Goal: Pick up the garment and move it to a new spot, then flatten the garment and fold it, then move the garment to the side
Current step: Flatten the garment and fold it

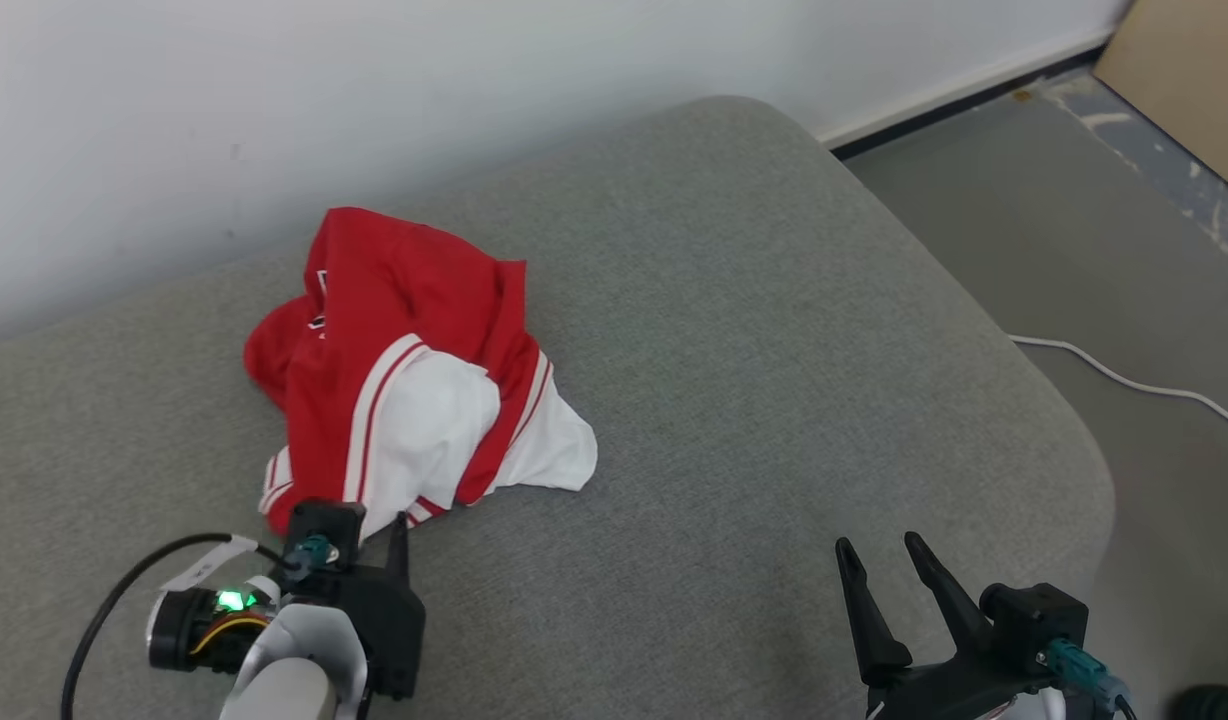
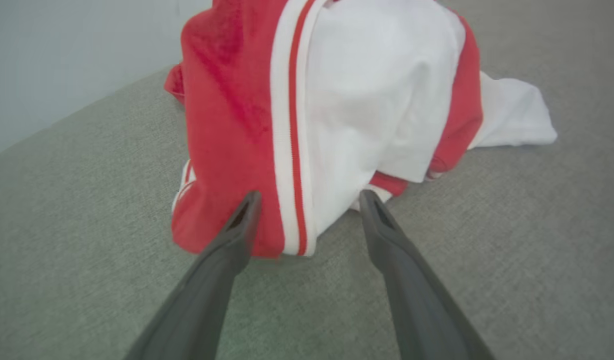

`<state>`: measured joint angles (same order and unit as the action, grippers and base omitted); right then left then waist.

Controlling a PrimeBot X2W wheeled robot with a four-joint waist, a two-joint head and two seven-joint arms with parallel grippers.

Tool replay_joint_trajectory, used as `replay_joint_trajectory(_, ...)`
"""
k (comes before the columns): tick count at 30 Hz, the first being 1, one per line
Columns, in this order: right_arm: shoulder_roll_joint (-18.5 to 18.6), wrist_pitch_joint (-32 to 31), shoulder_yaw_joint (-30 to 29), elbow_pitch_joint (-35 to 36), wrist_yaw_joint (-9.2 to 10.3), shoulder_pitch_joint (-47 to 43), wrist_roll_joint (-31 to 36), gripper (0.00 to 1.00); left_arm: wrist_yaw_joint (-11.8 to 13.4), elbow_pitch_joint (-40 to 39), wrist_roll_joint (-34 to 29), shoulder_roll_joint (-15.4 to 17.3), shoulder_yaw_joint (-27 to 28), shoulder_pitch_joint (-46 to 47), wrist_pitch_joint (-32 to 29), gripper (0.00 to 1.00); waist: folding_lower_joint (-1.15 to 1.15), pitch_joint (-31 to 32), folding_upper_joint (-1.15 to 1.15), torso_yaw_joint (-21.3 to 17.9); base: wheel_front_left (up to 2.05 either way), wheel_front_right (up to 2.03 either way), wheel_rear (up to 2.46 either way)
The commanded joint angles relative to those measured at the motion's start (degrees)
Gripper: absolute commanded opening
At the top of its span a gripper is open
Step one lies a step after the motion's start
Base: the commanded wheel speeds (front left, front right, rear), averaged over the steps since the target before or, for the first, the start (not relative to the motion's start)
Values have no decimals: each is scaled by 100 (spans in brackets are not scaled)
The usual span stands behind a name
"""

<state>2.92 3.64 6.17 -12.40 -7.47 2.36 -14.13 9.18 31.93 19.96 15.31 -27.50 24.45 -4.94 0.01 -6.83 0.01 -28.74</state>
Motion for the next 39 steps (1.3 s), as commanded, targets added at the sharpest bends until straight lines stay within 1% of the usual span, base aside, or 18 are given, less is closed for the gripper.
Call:
replay_joint_trajectory(1,-6,34,12,-25,-6,25,-41,100,29,29,-46,29,12,61,-7,100,-1,-129,-1,-143,0,0,0)
replay_joint_trajectory(3,-3,58,20,-53,-6,60,-49,100,155,211,-37,20,60,127,-79,100,-1,-129,-1,-163,0,0,0)
replay_joint_trajectory(4,-3,59,28,-65,-6,74,-56,100,207,269,-4,12,96,144,-90,81,-1,-128,-1,-170,0,0,0)
replay_joint_trajectory(5,-4,70,32,-77,-6,85,-63,100,246,317,17,10,127,173,-79,54,-1,-126,-1,-173,0,0,0)
replay_joint_trajectory(6,-4,82,41,-84,-6,94,-60,100,273,351,33,18,154,188,-41,0,-1,-123,-1,-174,0,0,0)
replay_joint_trajectory(11,-3,111,66,-146,-6,101,-104,100,207,423,119,4,194,228,157,0,-1,-82,-1,-126,0,0,0)
replay_joint_trajectory(14,-3,101,50,-149,-6,109,-92,100,129,266,185,-92,233,400,423,0,-1,-52,-1,-58,0,0,0)
replay_joint_trajectory(17,-2,91,37,-141,-6,114,-82,100,-8,2,229,-224,240,690,713,0,-1,-18,-1,30,0,0,0)
replay_joint_trajectory(21,-3,90,44,-157,-6,90,-85,100,-153,-511,88,-393,136,1358,1000,0,-1,50,-1,143,0,0,0)
replay_joint_trajectory(26,-3,88,63,-197,-6,61,-100,100,-302,-1172,-134,-647,-45,2299,1161,0,-1,170,-1,218,0,0,0)
replay_joint_trajectory(30,-2,79,82,-229,-6,38,-123,100,-481,-1637,-81,-921,-160,2955,1139,0,-1,272,-1,240,0,0,0)
replay_joint_trajectory(33,-3,102,88,-241,-6,-10,-143,100,-604,-2017,127,-1081,-247,3334,1115,0,-1,319,-1,274,0,0,0)
replay_joint_trajectory(36,-3,100,108,-255,-6,6,-170,100,-558,-2385,242,-1173,-285,3701,1164,0,-1,348,-1,334,0,0,0)
replay_joint_trajectory(39,-2,110,103,-266,-6,1,-169,100,-438,-2661,398,-1218,-272,3901,1123,0,-1,386,-1,415,0,0,0)
